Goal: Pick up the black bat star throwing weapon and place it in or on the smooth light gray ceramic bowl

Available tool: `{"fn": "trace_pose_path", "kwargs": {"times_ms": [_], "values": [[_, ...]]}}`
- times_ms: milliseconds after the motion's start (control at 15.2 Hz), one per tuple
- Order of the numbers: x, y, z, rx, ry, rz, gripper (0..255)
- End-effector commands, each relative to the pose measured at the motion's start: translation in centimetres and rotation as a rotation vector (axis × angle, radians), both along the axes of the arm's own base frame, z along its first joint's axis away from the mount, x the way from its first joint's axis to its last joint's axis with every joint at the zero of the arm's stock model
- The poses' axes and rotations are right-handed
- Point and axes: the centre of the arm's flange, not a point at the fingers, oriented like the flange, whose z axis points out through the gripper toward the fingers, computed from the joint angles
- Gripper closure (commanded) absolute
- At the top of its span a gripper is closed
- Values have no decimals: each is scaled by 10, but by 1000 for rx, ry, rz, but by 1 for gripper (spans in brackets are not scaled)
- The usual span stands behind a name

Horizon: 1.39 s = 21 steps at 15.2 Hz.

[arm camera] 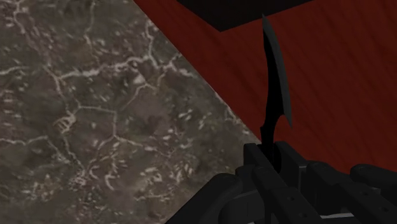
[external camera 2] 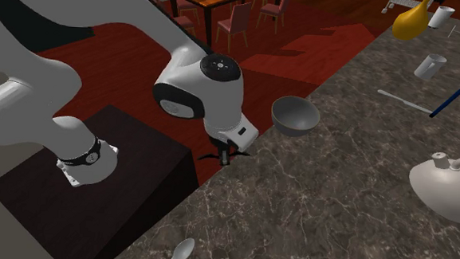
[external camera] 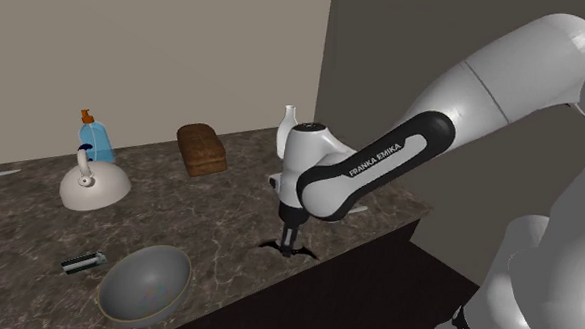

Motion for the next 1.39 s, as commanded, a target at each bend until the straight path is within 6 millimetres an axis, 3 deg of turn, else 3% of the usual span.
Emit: {"fn": "trace_pose_path", "kwargs": {"times_ms": [0,1188,1320], "values": [[1,0,11,0,1,0,255],[1,0,102,0,1,0,255],[11,24,101,0,1,0,255]]}}
